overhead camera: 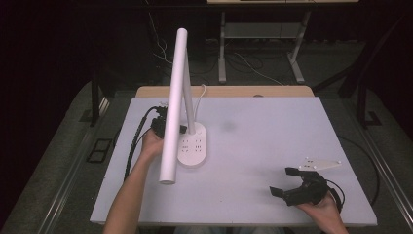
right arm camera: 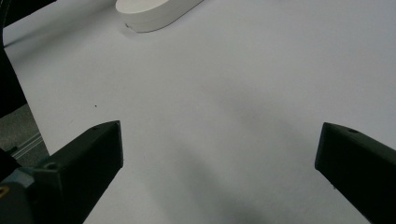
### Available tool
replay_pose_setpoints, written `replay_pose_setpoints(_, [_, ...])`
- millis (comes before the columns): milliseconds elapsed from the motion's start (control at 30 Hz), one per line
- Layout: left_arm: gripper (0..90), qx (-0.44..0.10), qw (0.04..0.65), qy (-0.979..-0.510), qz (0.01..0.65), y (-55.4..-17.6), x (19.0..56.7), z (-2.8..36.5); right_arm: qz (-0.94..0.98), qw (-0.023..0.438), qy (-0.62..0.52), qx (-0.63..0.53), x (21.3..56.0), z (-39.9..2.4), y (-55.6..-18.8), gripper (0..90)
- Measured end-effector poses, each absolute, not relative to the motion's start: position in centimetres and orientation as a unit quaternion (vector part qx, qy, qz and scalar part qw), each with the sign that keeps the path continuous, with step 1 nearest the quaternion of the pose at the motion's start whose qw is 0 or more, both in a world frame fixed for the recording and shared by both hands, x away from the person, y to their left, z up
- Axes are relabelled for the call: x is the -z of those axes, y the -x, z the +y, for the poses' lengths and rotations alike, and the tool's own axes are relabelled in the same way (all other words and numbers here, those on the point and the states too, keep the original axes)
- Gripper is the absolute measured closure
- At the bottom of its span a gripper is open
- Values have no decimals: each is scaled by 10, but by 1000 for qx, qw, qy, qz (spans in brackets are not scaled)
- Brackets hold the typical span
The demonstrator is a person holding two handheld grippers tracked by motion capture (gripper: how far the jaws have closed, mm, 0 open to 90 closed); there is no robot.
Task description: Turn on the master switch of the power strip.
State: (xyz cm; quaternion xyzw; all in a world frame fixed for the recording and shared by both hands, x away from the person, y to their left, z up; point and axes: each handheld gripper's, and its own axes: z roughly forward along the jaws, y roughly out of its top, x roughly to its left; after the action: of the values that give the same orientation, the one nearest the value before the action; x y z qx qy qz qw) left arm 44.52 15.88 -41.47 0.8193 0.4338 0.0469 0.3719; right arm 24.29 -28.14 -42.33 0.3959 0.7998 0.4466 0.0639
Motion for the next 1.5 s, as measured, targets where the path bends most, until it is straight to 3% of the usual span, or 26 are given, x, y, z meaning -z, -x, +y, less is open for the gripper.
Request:
replay_pose_setpoints(167, [900,-49,389,-804,447,-441,419,160,800,64,-396,-447,423,-282,-242,3])
replay_pose_setpoints(400, [900,-67,380,-818,427,-438,419,159,800,67,-394,-448,422,-283,-242,3])
replay_pose_setpoints(800, [900,-44,400,-797,451,-440,424,162,800,70,-392,-449,422,-284,-242,3])
replay_pose_setpoints(1500, [900,-85,386,-805,444,-434,419,155,797,67,-398,-450,422,-285,-243,3])
